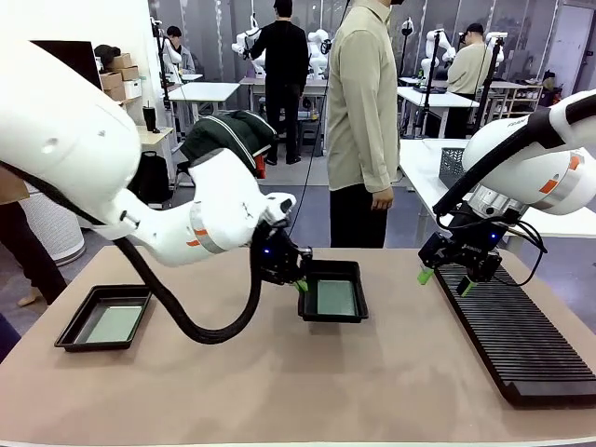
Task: Inspect and transfer BCBs to ESD trays.
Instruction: Pick up the ESD tray and place it on the left side of the table.
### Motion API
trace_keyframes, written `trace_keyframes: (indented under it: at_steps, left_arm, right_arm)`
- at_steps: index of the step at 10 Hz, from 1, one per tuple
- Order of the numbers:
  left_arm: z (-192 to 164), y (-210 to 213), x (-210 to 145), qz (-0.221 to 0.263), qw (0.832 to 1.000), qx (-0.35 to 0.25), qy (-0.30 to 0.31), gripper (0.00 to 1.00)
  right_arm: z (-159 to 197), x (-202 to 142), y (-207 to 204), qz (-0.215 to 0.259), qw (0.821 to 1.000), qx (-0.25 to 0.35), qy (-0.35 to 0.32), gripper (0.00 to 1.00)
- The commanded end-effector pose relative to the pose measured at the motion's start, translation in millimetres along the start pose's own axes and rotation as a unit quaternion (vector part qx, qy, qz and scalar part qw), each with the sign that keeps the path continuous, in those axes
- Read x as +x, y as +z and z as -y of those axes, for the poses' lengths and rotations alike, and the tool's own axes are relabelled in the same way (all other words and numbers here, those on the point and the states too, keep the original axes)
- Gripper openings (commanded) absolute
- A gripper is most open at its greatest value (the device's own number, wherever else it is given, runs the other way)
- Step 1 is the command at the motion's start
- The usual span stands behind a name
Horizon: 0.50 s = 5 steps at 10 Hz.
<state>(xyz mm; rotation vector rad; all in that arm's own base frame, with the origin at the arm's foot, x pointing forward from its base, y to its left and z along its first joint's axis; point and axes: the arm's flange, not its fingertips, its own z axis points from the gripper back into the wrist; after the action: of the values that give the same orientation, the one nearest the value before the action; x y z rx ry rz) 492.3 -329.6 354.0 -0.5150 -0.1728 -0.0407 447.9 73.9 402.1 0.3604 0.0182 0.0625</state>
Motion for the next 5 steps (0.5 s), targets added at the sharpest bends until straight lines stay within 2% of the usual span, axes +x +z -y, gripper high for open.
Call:
trace_keyframes:
  at_steps: [1,5]
  left_arm:
    - [-41.2,41.0,-17.0,-0.007,1.000,-0.023,-0.009,0.03]
    - [-119.6,105.1,-27.6,-0.003,1.000,0.010,0.002,0.03]
  right_arm:
    - [-1.9,0.8,0.9,0.000,1.000,-0.007,-0.007,1.00]
    - [-1.9,0.8,0.9,0.000,1.000,-0.007,-0.007,1.00]
